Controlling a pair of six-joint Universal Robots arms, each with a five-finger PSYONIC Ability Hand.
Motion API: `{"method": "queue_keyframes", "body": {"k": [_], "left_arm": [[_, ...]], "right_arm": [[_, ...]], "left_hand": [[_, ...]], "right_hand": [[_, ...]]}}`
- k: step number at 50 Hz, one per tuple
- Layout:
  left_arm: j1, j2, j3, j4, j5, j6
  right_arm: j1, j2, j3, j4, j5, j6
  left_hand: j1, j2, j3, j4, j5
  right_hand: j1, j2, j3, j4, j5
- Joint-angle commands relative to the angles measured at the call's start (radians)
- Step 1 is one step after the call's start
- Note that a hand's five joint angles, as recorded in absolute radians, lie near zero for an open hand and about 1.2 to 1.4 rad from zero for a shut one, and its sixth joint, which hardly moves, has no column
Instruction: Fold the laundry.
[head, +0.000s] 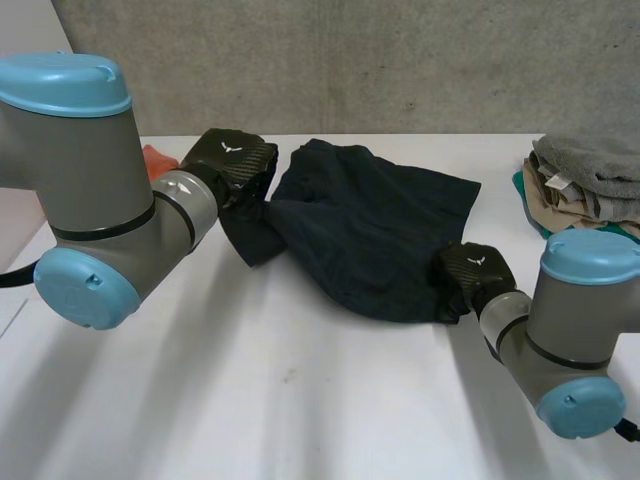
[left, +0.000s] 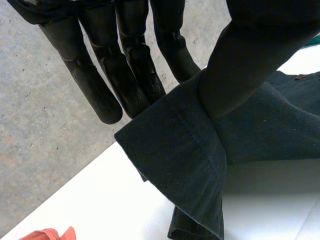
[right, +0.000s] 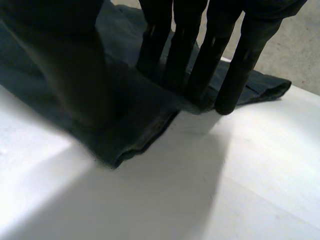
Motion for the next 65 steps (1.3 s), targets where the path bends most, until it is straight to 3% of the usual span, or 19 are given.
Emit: {"method": "queue_keyframes", "body": {"k": [1, 5, 9, 14, 18, 20, 24, 31, 34, 40, 43, 52, 63, 64, 65], "left_arm": [[0.011, 0.013, -0.042, -0.016, -0.005, 0.001], [0.013, 0.048, -0.104, -0.048, -0.002, 0.015], [0.016, 0.124, -0.196, -0.143, 0.012, 0.107], [0.002, 0.236, -0.366, -0.371, 0.076, 0.320], [-0.053, 0.299, -0.481, -0.509, 0.149, 0.412], [-0.079, 0.313, -0.509, -0.531, 0.168, 0.423], [-0.125, 0.318, -0.518, -0.522, 0.177, 0.415], [-0.093, 0.171, -0.368, -0.373, 0.052, 0.414], [-0.061, 0.077, -0.231, -0.307, -0.002, 0.408], [-0.032, -0.084, 0.042, -0.183, 0.053, 0.406], [-0.028, -0.193, 0.219, -0.114, 0.087, 0.399], [-0.027, -0.567, 0.760, -0.080, 0.030, 0.395], [-0.015, -0.823, 1.105, -0.076, 0.009, 0.359], [-0.016, -0.834, 1.110, -0.045, 0.018, 0.342], [-0.018, -0.836, 1.107, -0.034, 0.022, 0.334]], "right_arm": [[0.008, -0.020, -0.011, 0.019, -0.007, 0.041], [-0.016, -0.137, 0.006, 0.097, -0.024, -0.001], [-0.076, -0.268, 0.022, 0.305, -0.081, -0.240], [-0.163, -0.365, 0.056, 0.665, -0.183, -0.668], [-0.183, -0.389, 0.084, 0.839, -0.216, -0.887], [-0.191, -0.394, 0.087, 0.841, -0.219, -0.913], [-0.219, -0.389, 0.065, 0.824, -0.220, -0.894], [-0.236, -0.314, -0.008, 0.795, -0.220, -0.825], [-0.243, -0.251, -0.088, 0.740, -0.216, -0.728], [-0.226, -0.139, -0.244, 0.614, -0.179, -0.449], [-0.196, -0.075, -0.327, 0.530, -0.118, -0.360], [-0.128, 0.149, -0.562, 0.351, 0.072, -0.338], [-0.102, 0.336, -0.683, 0.148, 0.109, -0.387], [-0.101, 0.350, -0.682, 0.113, 0.108, -0.396], [-0.099, 0.358, -0.682, 0.096, 0.109, -0.400]], "left_hand": [[0.207, 0.195, 0.202, 0.192, 0.245], [0.207, 0.195, 0.202, 0.192, 0.245], [0.207, 0.195, 0.202, 0.192, 0.245], [0.207, 0.195, 0.202, 0.192, 0.245], [0.207, 0.195, 0.202, 0.192, 0.245], [0.207, 0.195, 0.202, 0.192, 0.245], [0.207, 0.195, 0.202, 0.192, 0.245], [0.207, 0.195, 0.202, 0.192, 0.245], [0.207, 0.195, 0.202, 0.192, 0.245], [0.207, 0.195, 0.202, 0.192, 0.245], [0.207, 0.195, 0.202, 0.192, 0.245], [0.207, 0.195, 0.202, 0.192, 0.245], [0.207, 0.195, 0.202, 0.192, 0.245], [-0.182, -0.194, -0.187, -0.197, -0.144], [-0.433, -0.445, -0.438, -0.448, -0.395]], "right_hand": [[0.417, 0.402, 0.408, 0.410, 0.425], [0.417, 0.402, 0.408, 0.410, 0.425], [0.417, 0.402, 0.408, 0.410, 0.425], [0.417, 0.402, 0.408, 0.410, 0.425], [0.417, 0.402, 0.408, 0.410, 0.425], [0.417, 0.402, 0.408, 0.410, 0.425], [0.417, 0.402, 0.408, 0.410, 0.425], [0.417, 0.402, 0.408, 0.410, 0.425], [0.417, 0.402, 0.408, 0.410, 0.425], [0.417, 0.402, 0.408, 0.410, 0.425], [0.417, 0.402, 0.408, 0.410, 0.425], [0.417, 0.402, 0.408, 0.410, 0.425], [0.417, 0.402, 0.408, 0.410, 0.425], [0.045, 0.030, 0.036, 0.038, 0.052], [-0.299, -0.314, -0.308, -0.306, -0.291]]}}
